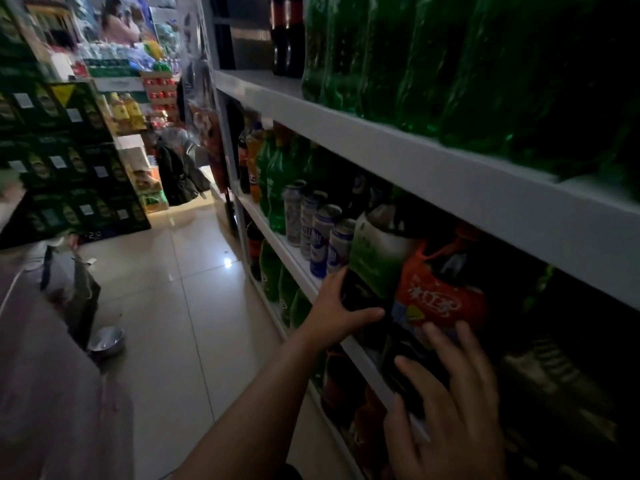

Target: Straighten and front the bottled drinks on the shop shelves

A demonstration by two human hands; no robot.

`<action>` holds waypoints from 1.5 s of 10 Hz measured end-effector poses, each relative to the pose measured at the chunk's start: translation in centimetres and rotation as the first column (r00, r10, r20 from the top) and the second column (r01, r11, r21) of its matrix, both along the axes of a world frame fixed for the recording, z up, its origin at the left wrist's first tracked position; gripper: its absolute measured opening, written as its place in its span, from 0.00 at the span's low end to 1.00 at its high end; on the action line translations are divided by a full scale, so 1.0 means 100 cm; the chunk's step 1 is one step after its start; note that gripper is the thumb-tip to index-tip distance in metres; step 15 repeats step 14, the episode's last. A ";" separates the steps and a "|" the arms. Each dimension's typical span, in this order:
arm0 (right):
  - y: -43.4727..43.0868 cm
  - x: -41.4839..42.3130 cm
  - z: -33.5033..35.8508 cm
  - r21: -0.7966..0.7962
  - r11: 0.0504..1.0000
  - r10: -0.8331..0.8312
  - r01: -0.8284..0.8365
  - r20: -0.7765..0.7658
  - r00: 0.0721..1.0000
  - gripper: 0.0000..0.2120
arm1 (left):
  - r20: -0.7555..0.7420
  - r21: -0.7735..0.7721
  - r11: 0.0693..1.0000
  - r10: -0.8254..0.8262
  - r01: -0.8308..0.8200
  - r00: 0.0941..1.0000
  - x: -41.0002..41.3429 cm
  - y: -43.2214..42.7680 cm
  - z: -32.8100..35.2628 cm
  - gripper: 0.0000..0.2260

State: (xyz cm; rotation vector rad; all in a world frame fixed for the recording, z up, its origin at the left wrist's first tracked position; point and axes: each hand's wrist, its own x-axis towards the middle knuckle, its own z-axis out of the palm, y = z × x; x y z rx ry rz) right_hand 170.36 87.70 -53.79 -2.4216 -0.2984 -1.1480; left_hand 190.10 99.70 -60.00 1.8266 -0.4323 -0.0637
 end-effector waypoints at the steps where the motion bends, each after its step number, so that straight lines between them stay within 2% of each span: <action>1: 0.012 0.008 -0.017 -0.020 1.000 -0.015 0.014 -0.043 0.999 0.18 | 0.000 0.067 0.997 0.024 -0.024 1.000 0.003 0.000 -0.006 0.44; 2: 0.021 0.010 -0.032 -0.009 0.999 -0.050 0.049 -0.078 0.996 0.16 | -0.008 0.015 0.999 -0.040 0.040 0.999 -0.003 0.002 -0.014 0.36; 3: 0.028 0.008 -0.050 0.011 0.996 -0.081 0.083 -0.128 0.988 0.14 | 0.020 -0.007 0.999 -0.053 0.053 0.998 -0.009 0.007 -0.017 0.36; 4: 0.026 0.005 -0.069 0.004 0.994 -0.102 0.105 -0.183 0.978 0.15 | 0.051 0.037 0.993 -0.111 0.109 0.993 -0.015 0.014 -0.023 0.41; 5: 0.025 0.003 -0.084 -0.020 0.992 -0.125 0.124 -0.246 0.961 0.16 | 0.036 0.154 0.982 -0.120 0.113 0.992 -0.022 0.024 -0.037 0.41; 7: 0.017 -0.004 -0.098 -0.043 0.994 -0.112 0.104 -0.304 0.946 0.16 | -0.069 0.272 0.942 -0.183 0.195 0.981 -0.007 0.051 -0.043 0.34; 9: 0.007 -0.026 -0.092 -0.015 0.991 -0.134 0.136 -0.302 0.944 0.16 | -0.153 0.149 0.957 -0.225 0.248 0.962 -0.010 0.045 -0.031 0.35; 10: 0.005 -0.031 -0.088 -0.003 0.987 -0.152 0.159 -0.326 0.933 0.17 | -0.111 0.164 0.953 -0.239 0.255 0.965 -0.019 0.040 -0.029 0.36; 11: 0.005 -0.040 -0.083 -0.011 0.986 -0.160 0.166 -0.333 0.929 0.17 | -0.005 0.212 0.959 -0.189 0.186 0.982 -0.034 0.028 -0.029 0.37; 12: 0.005 -0.053 -0.068 -0.025 0.981 -0.191 0.193 -0.325 0.926 0.19 | 0.175 0.307 0.951 -0.091 0.033 0.980 -0.049 0.020 -0.028 0.39; 13: 0.002 -0.069 -0.033 -0.005 0.984 -0.173 0.176 -0.213 0.962 0.17 | 0.436 0.206 0.968 0.038 -0.141 0.899 -0.066 0.009 0.007 0.38; 14: -0.005 -0.090 0.013 -0.068 0.979 -0.194 0.194 0.000 0.981 0.16 | 0.696 -0.031 0.980 0.162 -0.196 0.699 -0.088 -0.002 0.058 0.34; 15: -0.005 -0.090 0.013 -0.068 0.979 -0.194 0.194 0.000 0.981 0.16 | 0.696 -0.031 0.980 0.162 -0.196 0.699 -0.088 -0.002 0.058 0.34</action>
